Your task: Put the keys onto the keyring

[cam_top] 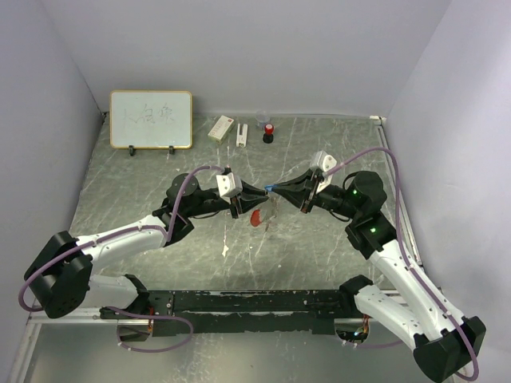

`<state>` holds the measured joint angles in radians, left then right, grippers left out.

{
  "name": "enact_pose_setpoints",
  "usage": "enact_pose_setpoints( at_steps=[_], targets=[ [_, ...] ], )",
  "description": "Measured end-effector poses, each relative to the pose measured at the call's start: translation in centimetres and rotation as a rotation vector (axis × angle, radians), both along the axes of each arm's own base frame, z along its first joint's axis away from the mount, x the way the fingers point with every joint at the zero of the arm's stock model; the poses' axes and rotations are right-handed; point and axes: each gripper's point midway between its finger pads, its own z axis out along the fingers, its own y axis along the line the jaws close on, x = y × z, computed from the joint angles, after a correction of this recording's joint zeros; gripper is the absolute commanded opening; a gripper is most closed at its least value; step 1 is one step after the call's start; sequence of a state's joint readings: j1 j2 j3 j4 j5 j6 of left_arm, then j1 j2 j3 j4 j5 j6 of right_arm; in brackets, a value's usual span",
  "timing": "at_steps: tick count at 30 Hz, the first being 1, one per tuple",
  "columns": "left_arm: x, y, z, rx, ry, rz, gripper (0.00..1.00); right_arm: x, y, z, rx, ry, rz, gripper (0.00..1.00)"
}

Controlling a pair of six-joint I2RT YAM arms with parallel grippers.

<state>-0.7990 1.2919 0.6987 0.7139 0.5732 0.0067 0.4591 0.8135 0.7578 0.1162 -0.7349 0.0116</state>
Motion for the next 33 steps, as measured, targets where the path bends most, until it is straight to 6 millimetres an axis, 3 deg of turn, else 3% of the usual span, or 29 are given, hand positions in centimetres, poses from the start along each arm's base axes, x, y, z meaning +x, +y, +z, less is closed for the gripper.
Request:
enact_pose_setpoints(
  at_steps=[16, 18, 22, 33],
  targets=[
    [0.0, -0.1, 0.7, -0.012, -0.013, -0.008, 0.29, -0.1, 0.1, -0.2, -0.003, 0.005, 0.011, 0.0],
    [-0.2, -0.2, 0.8, -0.014, -0.016, -0.015, 0.26, -0.1, 0.1, -0.2, -0.002, 0.003, 0.011, 0.0],
    [-0.2, -0.2, 0.9, -0.019, -0.017, -0.02, 0.07, -0.1, 0.1, -0.3, -0.001, 0.004, 0.011, 0.0],
    [1.1, 0.6, 1.6, -0.044, -0.003, 0.08, 0.07, 0.7, -0.8, 0.3, 0.013, -0.003, -0.074, 0.0]
  ],
)
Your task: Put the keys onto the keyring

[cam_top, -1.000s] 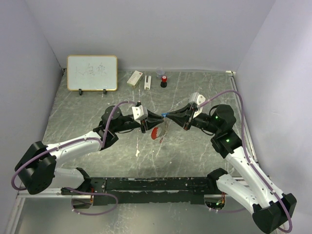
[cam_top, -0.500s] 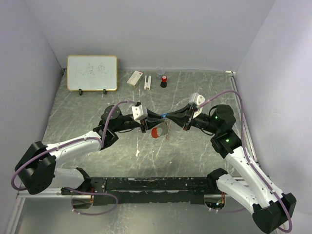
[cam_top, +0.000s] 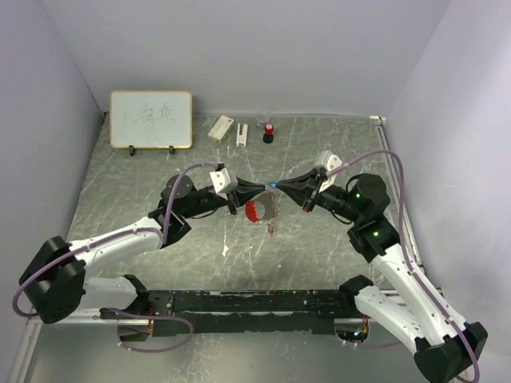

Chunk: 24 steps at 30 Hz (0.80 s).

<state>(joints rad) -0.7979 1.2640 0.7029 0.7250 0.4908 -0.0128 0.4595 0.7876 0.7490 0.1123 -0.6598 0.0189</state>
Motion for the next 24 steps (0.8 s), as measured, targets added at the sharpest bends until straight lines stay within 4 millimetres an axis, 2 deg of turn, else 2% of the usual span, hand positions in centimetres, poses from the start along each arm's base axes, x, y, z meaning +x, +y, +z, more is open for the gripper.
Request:
enact_pose_setpoints(
  at_steps=[5, 8, 16, 24],
  targets=[
    [1.1, 2.2, 1.8, -0.059, 0.002, 0.132, 0.07, 0.6, -1.2, -0.3, 0.002, 0.018, -0.093, 0.0],
    [1.2, 2.7, 2.5, -0.084, 0.008, 0.158, 0.07, 0.8, -1.3, -0.9, -0.002, 0.036, -0.108, 0.0],
    [1.6, 3.2, 1.2, -0.082, 0.061, 0.182, 0.07, 0.8, -1.1, -2.4, -0.013, 0.077, -0.106, 0.0],
    [1.6, 3.8, 1.0, -0.115, 0.082, 0.199, 0.07, 1.2, -0.7, -3.3, -0.013, 0.109, -0.097, 0.0]
  ],
)
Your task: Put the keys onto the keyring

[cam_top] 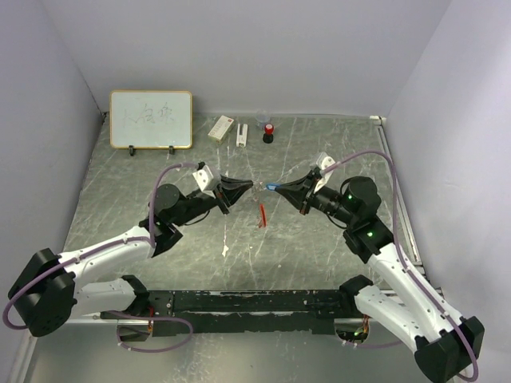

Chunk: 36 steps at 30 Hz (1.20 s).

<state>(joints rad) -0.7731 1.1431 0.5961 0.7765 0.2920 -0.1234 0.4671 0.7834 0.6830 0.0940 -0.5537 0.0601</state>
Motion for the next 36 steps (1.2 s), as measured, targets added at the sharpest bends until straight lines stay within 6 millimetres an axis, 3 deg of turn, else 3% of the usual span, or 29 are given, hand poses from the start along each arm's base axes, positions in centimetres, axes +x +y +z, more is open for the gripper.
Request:
enact_pose_setpoints(
  at_steps=[9, 15, 22, 28, 36],
  targets=[
    [0.3, 0.8, -0.3, -0.043, 0.012, 0.028, 0.07, 1.0, 0.9, -1.0, 0.006, 0.046, 0.019, 0.0],
    [0.5, 1.2, 0.9, -0.092, -0.011, 0.043, 0.07, 1.4, 1.6, -1.1, 0.026, 0.057, 0.04, 0.0],
    [0.8, 1.9, 3.1, -0.163, -0.065, 0.068, 0.07, 2.1, 2.1, -2.5, 0.025, 0.122, 0.048, 0.0],
    [0.9, 1.9, 3.0, -0.16, -0.063, 0.07, 0.07, 2.1, 2.1, -2.3, 0.03, 0.117, 0.049, 0.0],
    [0.9, 1.6, 1.8, -0.115, -0.036, 0.057, 0.22, 1.8, 1.9, -1.3, 0.036, 0.091, 0.05, 0.0]
  ],
)
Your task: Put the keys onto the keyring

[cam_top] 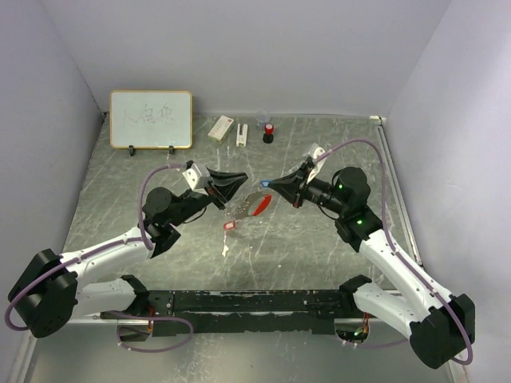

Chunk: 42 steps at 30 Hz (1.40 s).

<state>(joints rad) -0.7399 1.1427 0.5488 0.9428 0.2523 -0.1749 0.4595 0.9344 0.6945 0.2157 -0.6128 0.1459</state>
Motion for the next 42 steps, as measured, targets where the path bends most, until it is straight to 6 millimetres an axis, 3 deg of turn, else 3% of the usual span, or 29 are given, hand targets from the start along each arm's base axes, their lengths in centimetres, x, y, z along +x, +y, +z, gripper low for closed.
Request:
enact_pose_setpoints(
  at_steps=[15, 28, 42],
  targets=[
    [-1.4, -2.0, -2.2, 0.168, 0.019, -0.142, 0.22, 0.2, -0.2, 1.3, 0.01, -0.028, -0.014, 0.0],
    [-1.4, -2.1, -4.6, 0.264, 0.058, -0.153, 0.23, 0.4, -0.3, 1.3, 0.01, -0.029, -0.026, 0.0],
    [-1.3, -2.3, -5.6, 0.296, 0.063, -0.158, 0.35, 0.2, -0.3, 2.2, 0.017, -0.049, -0.026, 0.0]
  ],
)
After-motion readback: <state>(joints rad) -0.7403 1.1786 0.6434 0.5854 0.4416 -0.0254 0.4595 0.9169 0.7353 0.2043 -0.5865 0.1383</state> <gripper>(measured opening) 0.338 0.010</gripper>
